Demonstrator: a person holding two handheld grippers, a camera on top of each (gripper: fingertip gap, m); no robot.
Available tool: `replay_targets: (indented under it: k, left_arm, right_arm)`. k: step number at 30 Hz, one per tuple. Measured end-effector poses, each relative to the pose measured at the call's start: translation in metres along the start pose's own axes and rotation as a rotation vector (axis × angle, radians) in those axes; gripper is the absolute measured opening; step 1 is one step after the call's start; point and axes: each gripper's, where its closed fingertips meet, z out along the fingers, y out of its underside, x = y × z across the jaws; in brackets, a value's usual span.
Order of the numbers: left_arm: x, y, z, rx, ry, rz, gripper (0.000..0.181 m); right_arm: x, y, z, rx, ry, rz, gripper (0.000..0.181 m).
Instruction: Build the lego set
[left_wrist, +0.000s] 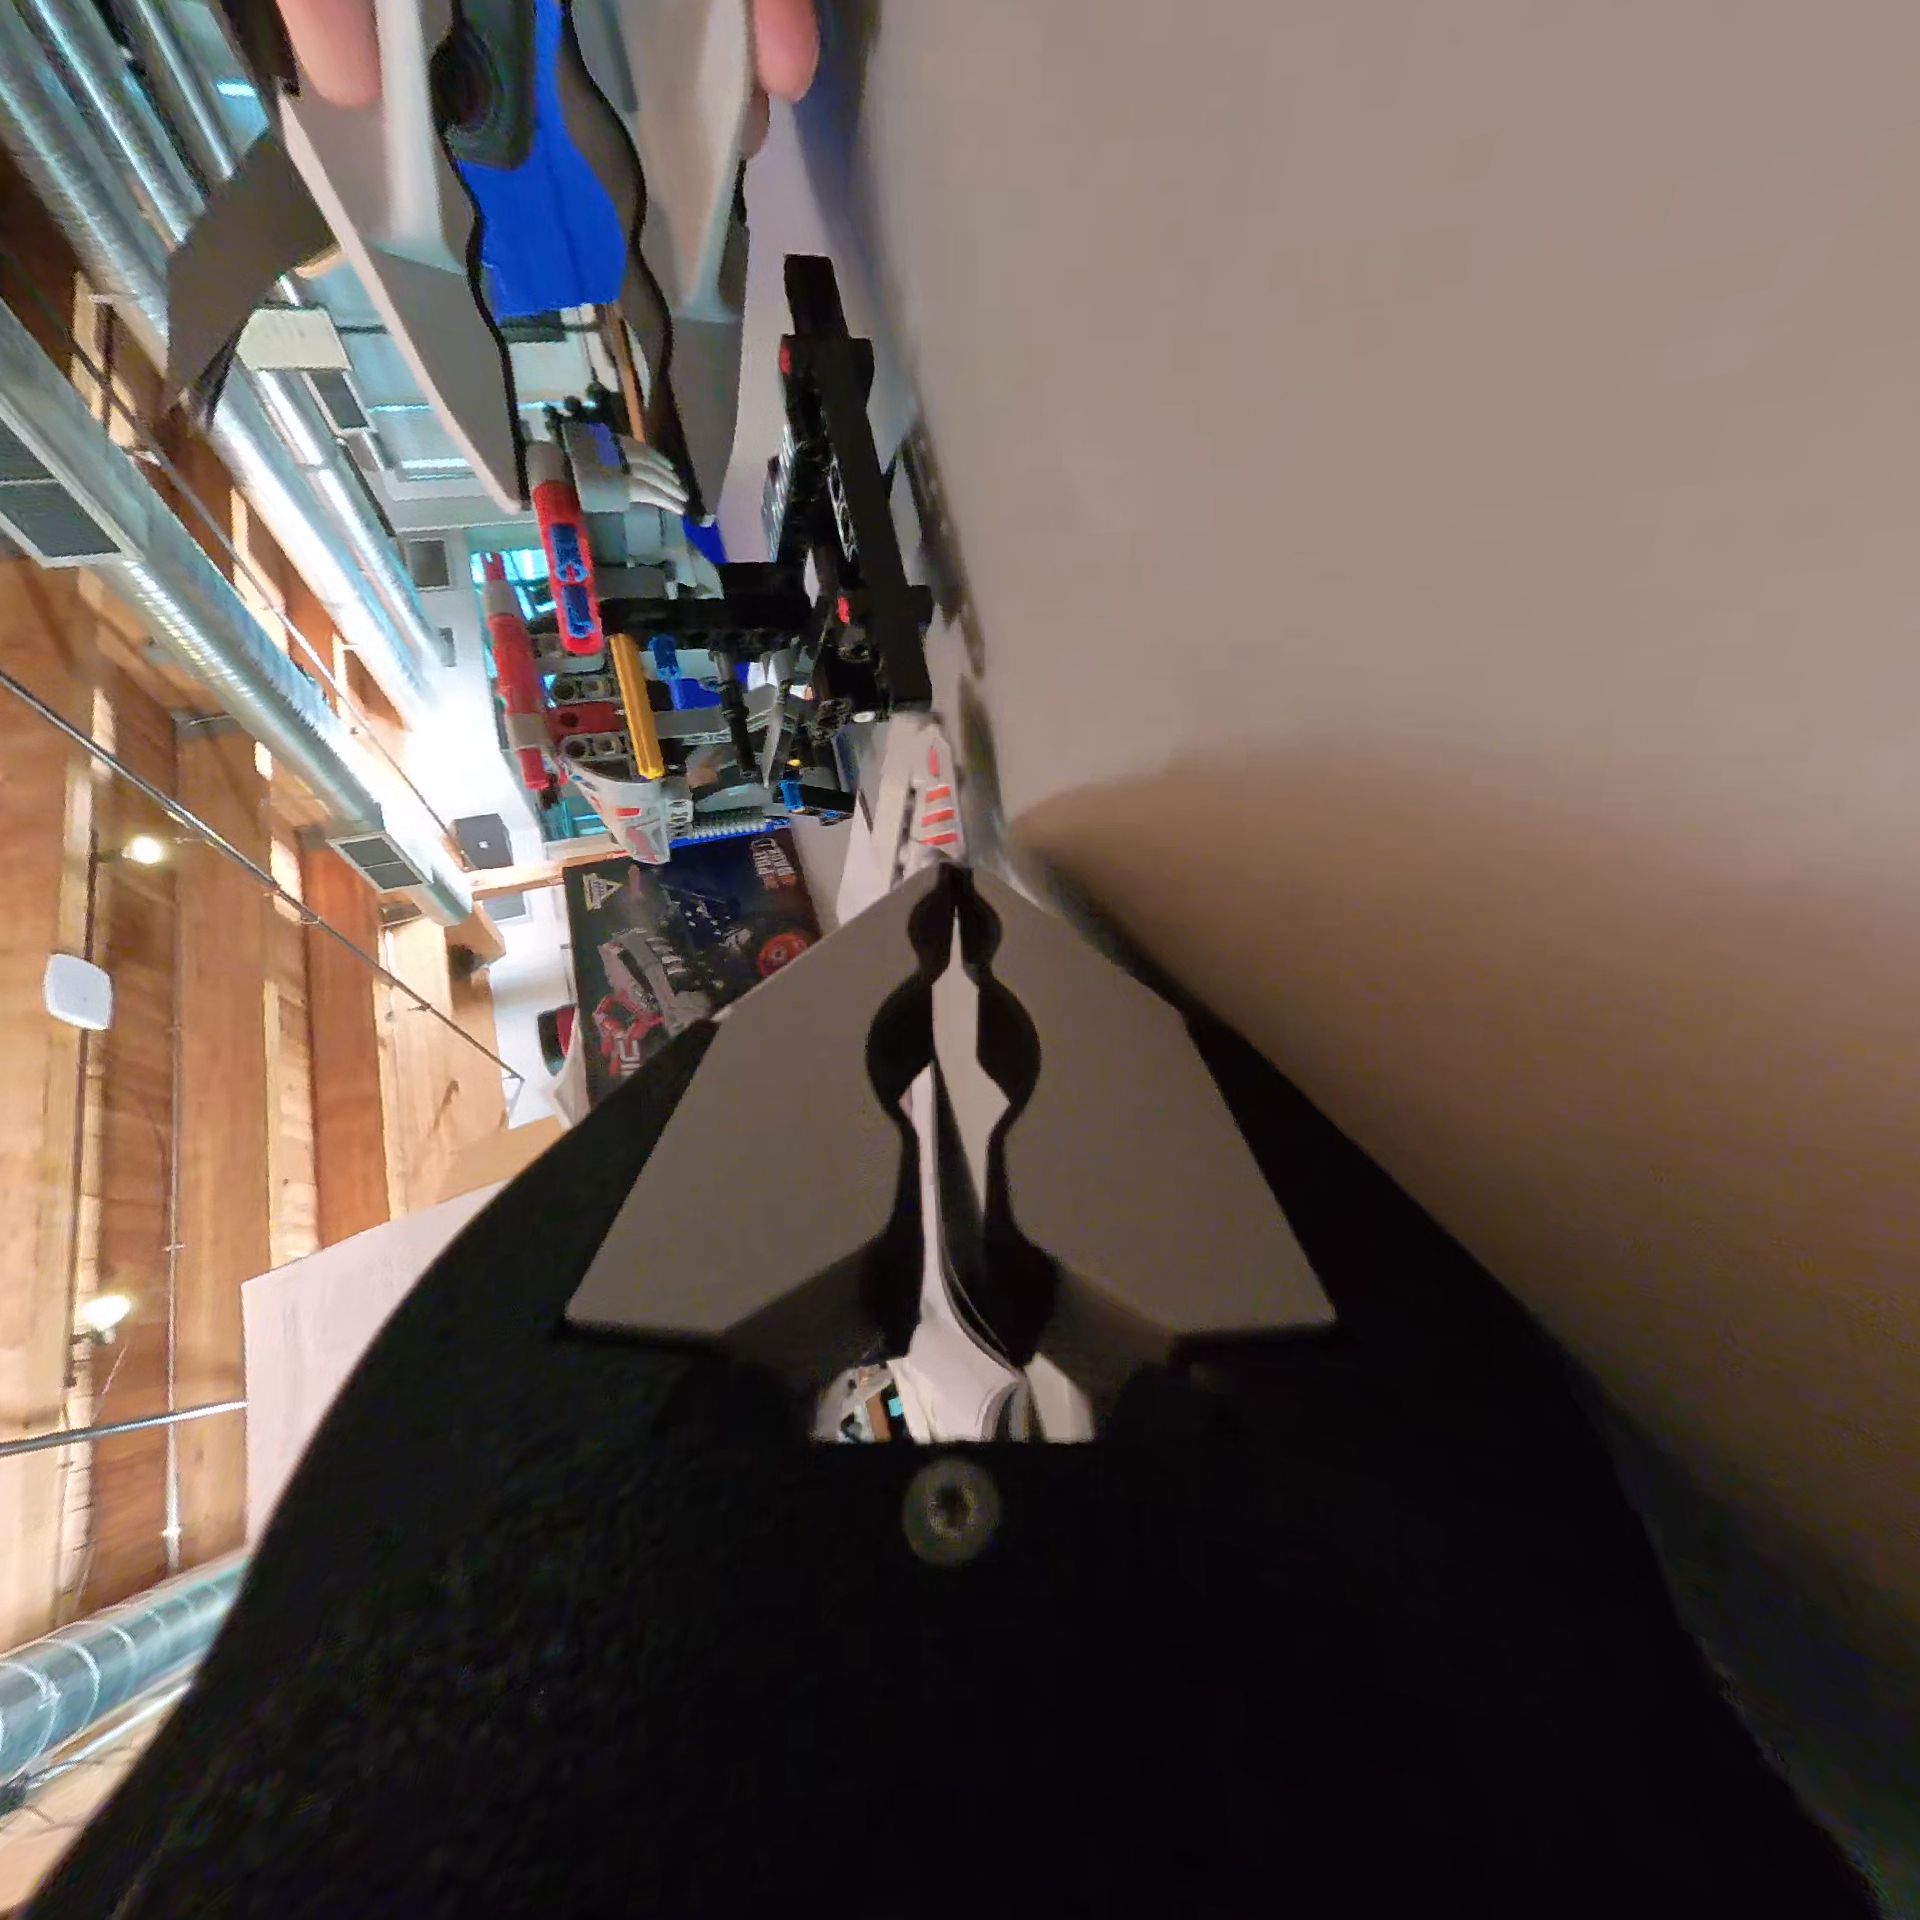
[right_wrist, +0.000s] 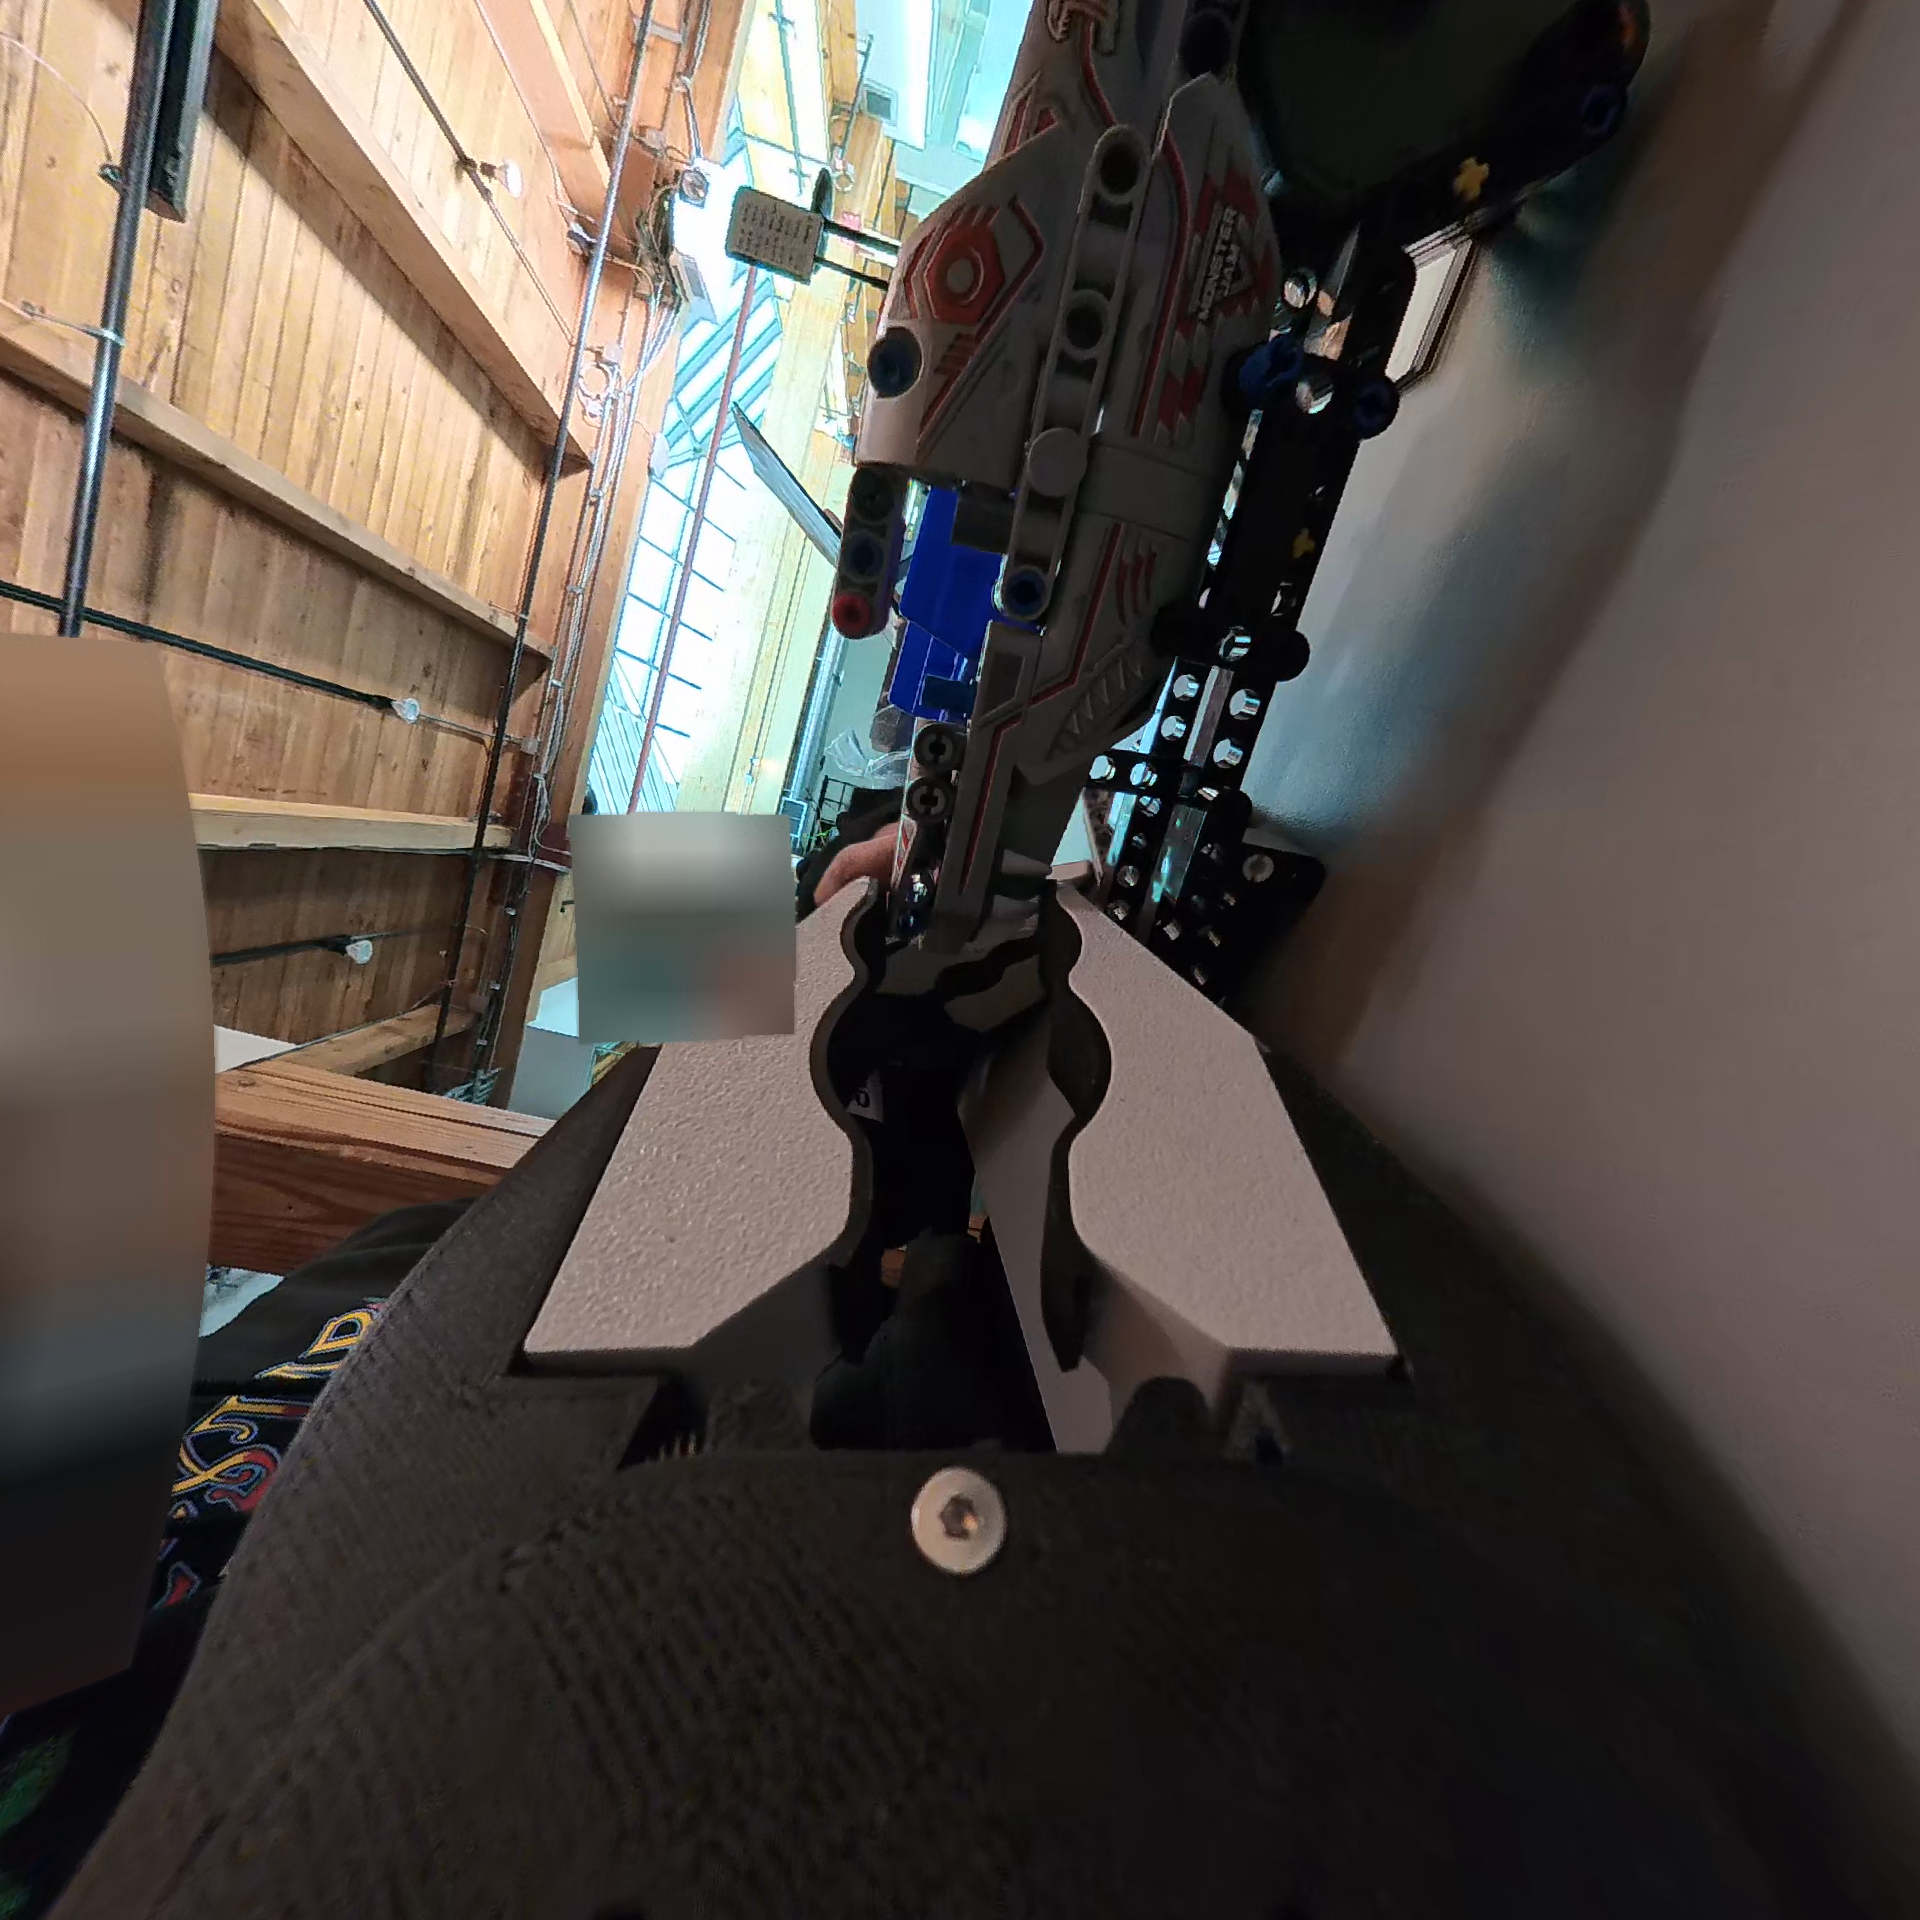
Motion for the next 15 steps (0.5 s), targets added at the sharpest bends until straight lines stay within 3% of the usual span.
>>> replay_targets:
  k: [15]
  left_arm:
    - [-0.008, 0.038, -0.014, -0.064, -0.043, -0.236, 0.000]
  right_arm:
    - [0.005, -0.011, -0.004, -0.091, 0.063, -0.130, 0.029]
